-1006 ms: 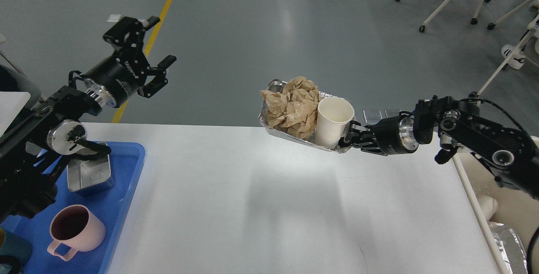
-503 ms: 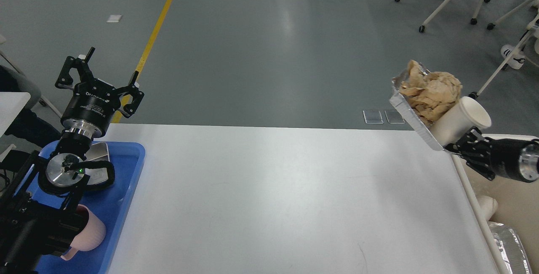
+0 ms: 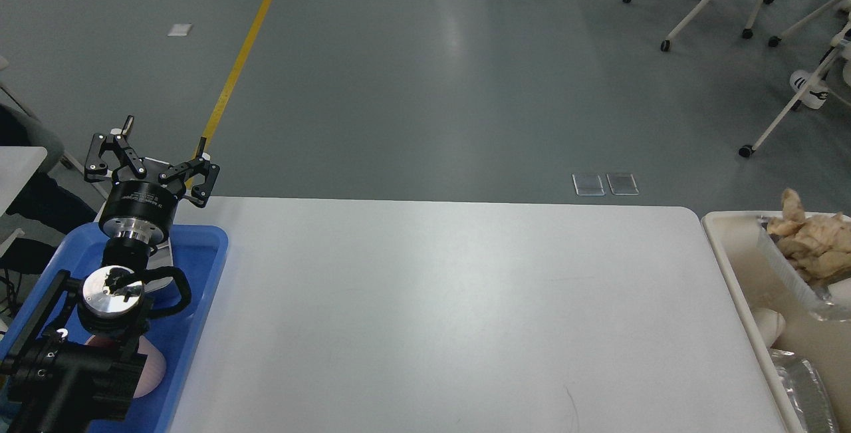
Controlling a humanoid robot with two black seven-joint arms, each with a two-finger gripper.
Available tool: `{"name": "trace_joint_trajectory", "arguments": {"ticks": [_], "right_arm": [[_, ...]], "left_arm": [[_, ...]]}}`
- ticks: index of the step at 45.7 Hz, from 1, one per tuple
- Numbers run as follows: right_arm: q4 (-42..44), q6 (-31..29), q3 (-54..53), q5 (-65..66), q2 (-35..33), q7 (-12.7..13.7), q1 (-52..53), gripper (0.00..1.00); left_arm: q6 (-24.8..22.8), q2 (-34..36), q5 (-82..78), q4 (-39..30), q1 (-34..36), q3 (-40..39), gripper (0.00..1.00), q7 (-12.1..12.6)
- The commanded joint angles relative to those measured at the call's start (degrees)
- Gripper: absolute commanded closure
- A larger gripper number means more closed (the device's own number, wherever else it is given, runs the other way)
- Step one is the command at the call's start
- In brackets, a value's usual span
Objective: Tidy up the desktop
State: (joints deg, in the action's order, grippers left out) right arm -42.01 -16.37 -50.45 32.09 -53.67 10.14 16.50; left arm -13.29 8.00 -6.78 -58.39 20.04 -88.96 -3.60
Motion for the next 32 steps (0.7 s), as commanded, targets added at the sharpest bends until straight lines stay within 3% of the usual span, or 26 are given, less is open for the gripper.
{"name": "trace_joint_trajectory", "arguments": {"ticks": [1,5,12,17,23,32], "right_arm": [[-0.2,0.9,0.2,0.0,1.5,0.0,0.6,0.00],[-0.3,2.3,-0.1,0.0,3.2,0.0,1.8,0.00],[-1.1,10.1,0.2,0.9,8.3,-1.0,6.6,0.00],[-2.8,10.5,-0.2,0.8,8.7,-0.8,9.7,0.00],[-13.4,10.9,-2.5,-2.5,9.6,-0.7,12.2,0.00],[-27.9,10.6,-19.1,-22.6,18.3,-0.8,7.6,0.00]], "left_arm": [[0.5,0.3,-0.2,0.1,-0.3,0.0,0.03,0.0],[0.9,0.4,-0.5,0.1,-0.3,0.2,0.03,-0.2],[4.4,0.8,-0.8,0.1,-0.2,0.3,0.03,-0.2],[4.9,1.2,-0.9,0.1,-0.3,0.3,0.03,-0.3],[4.9,1.8,-0.9,0.0,-0.4,0.3,0.03,-0.5],[5.4,2.1,-0.9,-0.6,-1.8,0.2,0.03,-0.4]]}}
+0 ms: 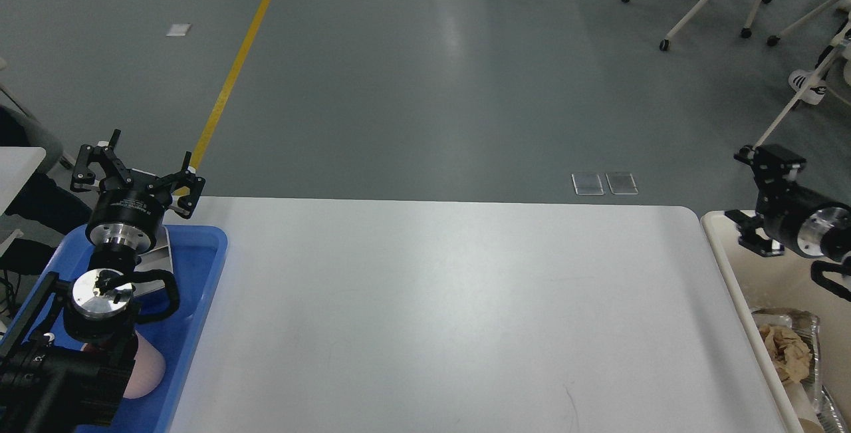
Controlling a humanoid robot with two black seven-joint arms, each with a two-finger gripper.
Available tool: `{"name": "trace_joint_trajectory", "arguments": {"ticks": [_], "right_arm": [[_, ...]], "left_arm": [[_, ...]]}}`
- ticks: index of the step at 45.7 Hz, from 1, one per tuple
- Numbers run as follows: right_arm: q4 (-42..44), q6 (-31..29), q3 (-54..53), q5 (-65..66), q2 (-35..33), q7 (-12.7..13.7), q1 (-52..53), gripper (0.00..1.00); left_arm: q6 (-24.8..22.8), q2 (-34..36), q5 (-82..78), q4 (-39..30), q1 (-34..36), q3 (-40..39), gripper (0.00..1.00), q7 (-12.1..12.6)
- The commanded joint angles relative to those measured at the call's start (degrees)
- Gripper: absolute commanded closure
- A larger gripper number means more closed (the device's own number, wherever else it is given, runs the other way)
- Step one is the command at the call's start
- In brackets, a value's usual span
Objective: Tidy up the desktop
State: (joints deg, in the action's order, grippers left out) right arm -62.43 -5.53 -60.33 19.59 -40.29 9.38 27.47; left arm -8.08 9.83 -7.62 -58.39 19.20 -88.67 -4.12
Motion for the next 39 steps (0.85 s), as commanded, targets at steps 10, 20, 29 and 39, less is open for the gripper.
{"name": "trace_joint_trajectory", "arguments": {"ticks": [10,20,29,39], "right_arm": [[-14.4,-3.9,-28.6,-13.8,18.7,-0.1,-13.7,0.00],[-17.0,-9.6,-37.5,-13.7,32.2,-0.2,-24.4,0.00],[-20.5,-9.6,-39.2,-13.4,35.5,-2.3,-28.9,0.00],[-20.7,-9.6,-40.8,-12.8,35.5,-2.6,-29.5,0.00]], "left_arm": [[-1.8,1.9,0.0,-1.1,-2.7,-0.1,0.03,-0.1],[-3.7,1.8,-0.1,-6.5,-5.9,0.0,0.03,0.0],[-3.6,1.4,-0.1,-14.5,-10.6,0.0,0.03,0.0],[-3.8,0.5,-0.1,-21.2,-18.3,0.0,0.03,0.1]]}}
